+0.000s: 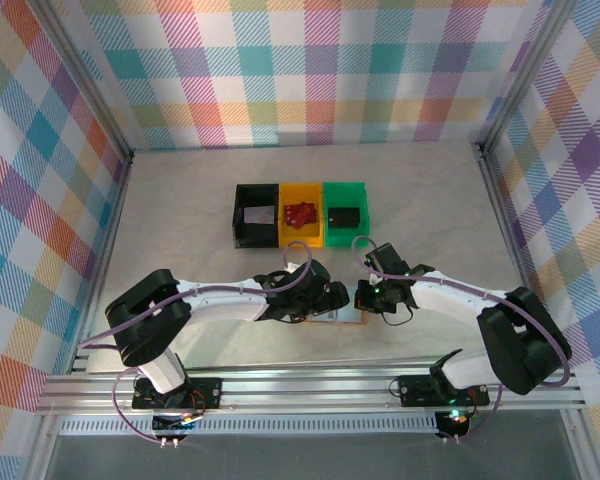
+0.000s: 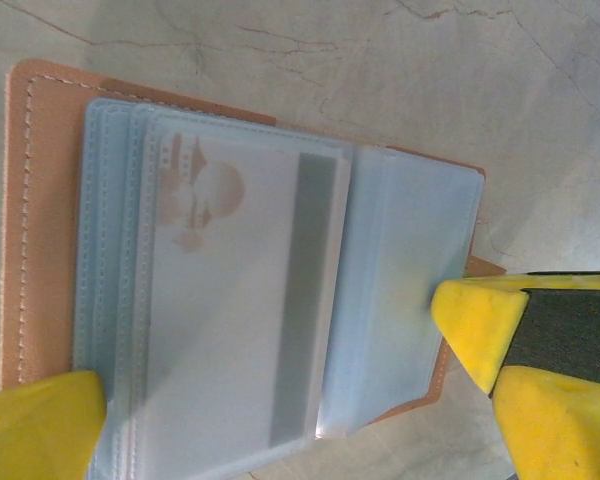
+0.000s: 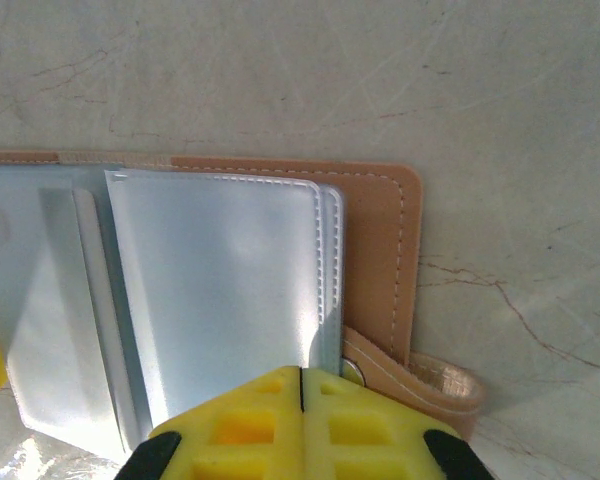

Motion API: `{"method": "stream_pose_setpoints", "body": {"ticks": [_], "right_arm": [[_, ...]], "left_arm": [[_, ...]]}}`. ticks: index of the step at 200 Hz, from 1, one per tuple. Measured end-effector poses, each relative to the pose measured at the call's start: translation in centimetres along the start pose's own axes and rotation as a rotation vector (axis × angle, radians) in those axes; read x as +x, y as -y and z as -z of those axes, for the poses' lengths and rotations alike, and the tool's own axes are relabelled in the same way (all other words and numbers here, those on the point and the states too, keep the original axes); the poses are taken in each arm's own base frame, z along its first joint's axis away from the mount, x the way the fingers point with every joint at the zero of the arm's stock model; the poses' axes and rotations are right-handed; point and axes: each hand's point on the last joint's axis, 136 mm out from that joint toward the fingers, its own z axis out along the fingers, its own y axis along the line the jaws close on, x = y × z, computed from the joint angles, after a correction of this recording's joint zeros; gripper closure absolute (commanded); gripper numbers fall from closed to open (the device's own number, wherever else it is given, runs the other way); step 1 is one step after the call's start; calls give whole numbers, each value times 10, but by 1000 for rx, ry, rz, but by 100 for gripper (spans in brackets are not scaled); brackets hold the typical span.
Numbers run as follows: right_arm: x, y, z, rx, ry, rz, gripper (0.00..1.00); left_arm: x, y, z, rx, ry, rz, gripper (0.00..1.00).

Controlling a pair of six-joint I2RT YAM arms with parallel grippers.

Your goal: Take the credit cards out of the card holder

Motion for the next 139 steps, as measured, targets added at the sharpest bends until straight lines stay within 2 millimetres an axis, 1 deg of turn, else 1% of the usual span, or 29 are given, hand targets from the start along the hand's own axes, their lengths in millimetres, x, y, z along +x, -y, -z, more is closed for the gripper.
{"method": "stream_pose_setpoints", "body": {"ticks": [53,108,139], "right_arm": [[0,0,0,-1,1,0,100],[0,0,0,-1,1,0,100],[0,0,0,-1,1,0,100]], "left_arm": [[-8,6,13,-4,35,-25,1],[-2,14,12,8,25,-39,1],[-1,11,7,-3,21,-40,2]]}}
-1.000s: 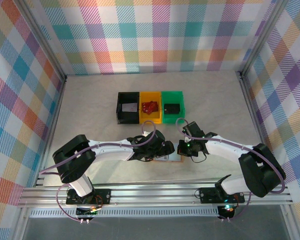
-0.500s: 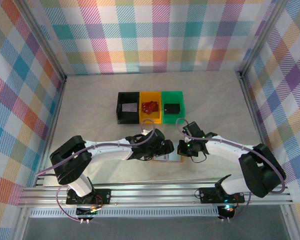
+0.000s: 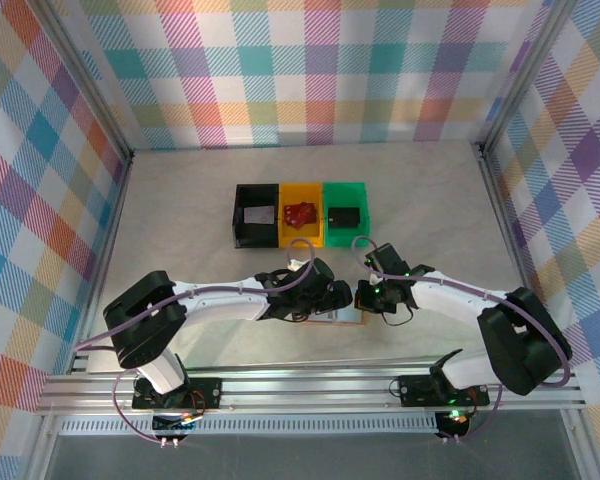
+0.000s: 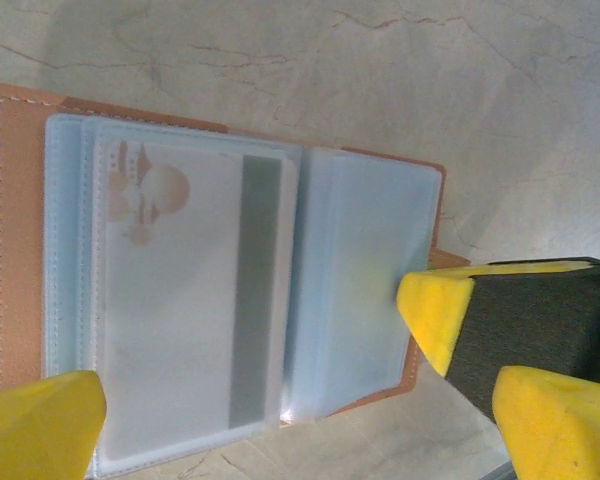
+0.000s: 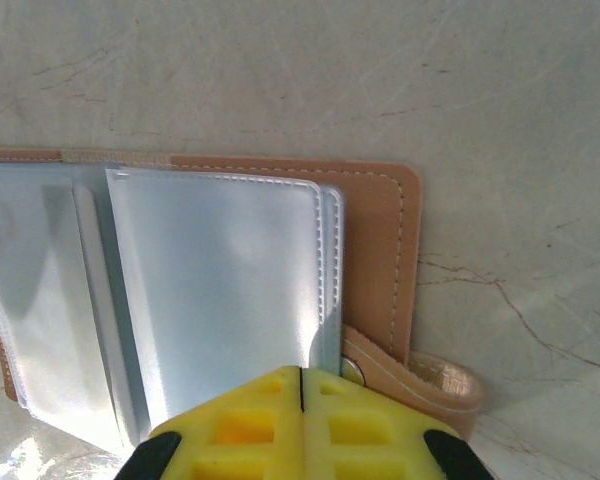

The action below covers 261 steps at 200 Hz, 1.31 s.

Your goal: Take the credit cards out of the card holder

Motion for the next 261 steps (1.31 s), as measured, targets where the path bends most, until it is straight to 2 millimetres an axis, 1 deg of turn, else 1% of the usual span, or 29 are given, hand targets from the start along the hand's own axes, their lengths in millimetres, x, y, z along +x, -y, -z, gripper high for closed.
{"method": "stream_pose_setpoints", "body": {"ticks": [31,195,261], "right_arm": [[1,1,1,0,1,0,100],[2,1,1,0,0,0,100],[2,2,0,1,-1,0,100]], "left_arm": [[1,-4,-3,-13,-4,-4,2],[5,-6,-11,-20,-17,-4,1],[7,0,-12,4,-21,-9,1]]}}
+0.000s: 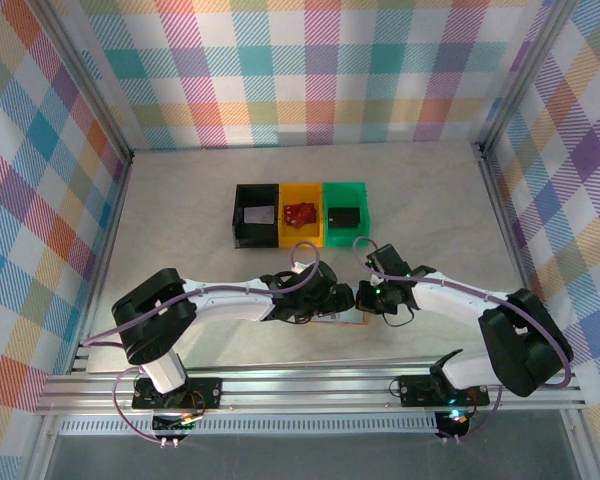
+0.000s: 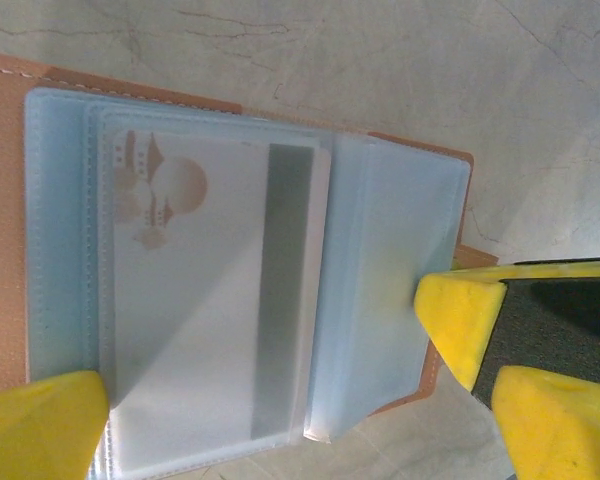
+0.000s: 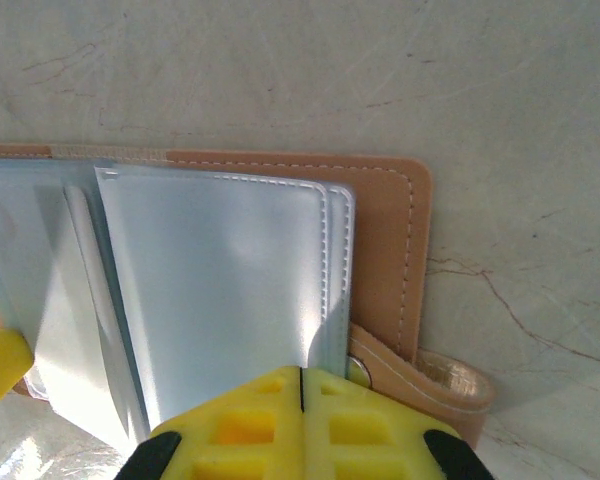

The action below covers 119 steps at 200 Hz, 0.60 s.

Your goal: Take the credit cards out of the card holder

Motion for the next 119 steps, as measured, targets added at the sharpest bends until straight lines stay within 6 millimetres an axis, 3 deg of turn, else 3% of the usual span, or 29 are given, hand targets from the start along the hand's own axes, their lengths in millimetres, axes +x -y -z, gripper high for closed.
{"method": "stream_pose_setpoints", "body": {"ticks": [119], "right_arm": [[0,0,0,1,-1,4,100]], "left_arm": [[2,1,1,-10,7,-52,3]]}}
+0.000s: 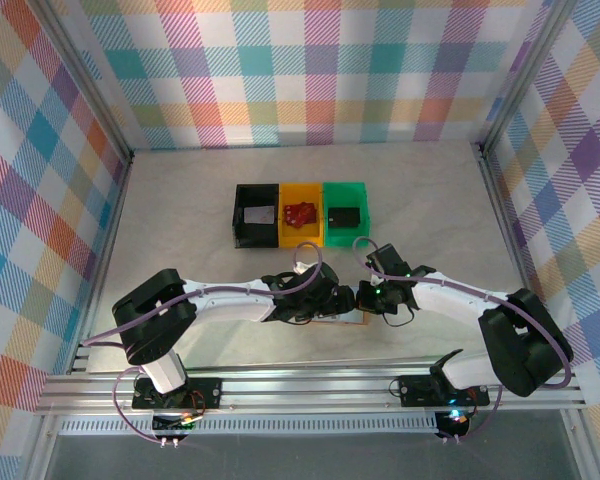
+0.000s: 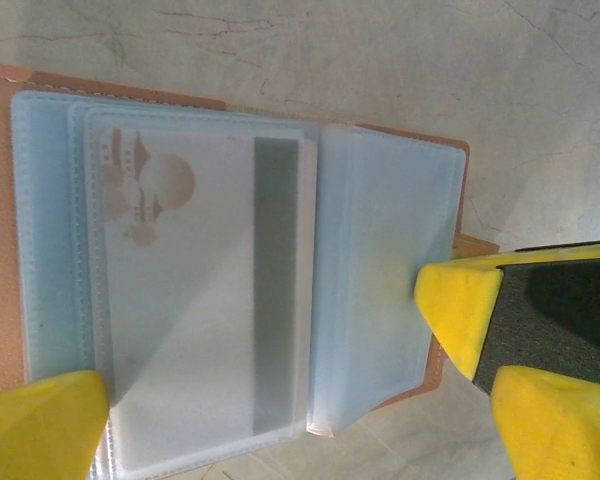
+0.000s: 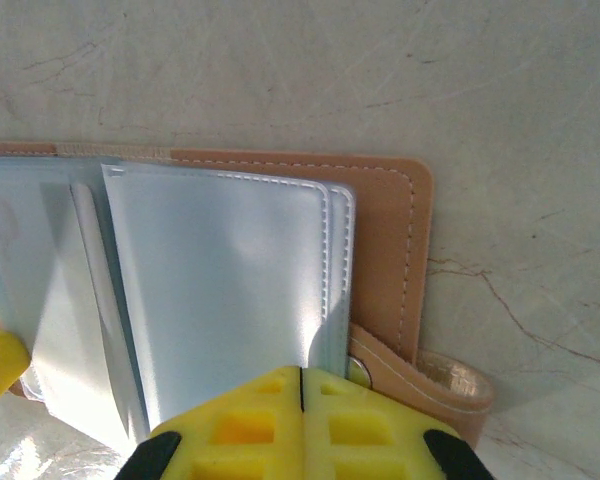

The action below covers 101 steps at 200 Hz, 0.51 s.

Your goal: Take the credit cards out of the card holder

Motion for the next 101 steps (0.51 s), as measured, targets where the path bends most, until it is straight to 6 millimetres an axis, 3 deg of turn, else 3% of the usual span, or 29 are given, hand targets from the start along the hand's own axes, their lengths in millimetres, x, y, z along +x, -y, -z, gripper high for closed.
{"method": "stream_pose_setpoints", "body": {"ticks": [101], "right_arm": [[1,0,0,2,-2,-1,100]], "left_arm": [[4,1,2,-29,0,-50,6]]}}
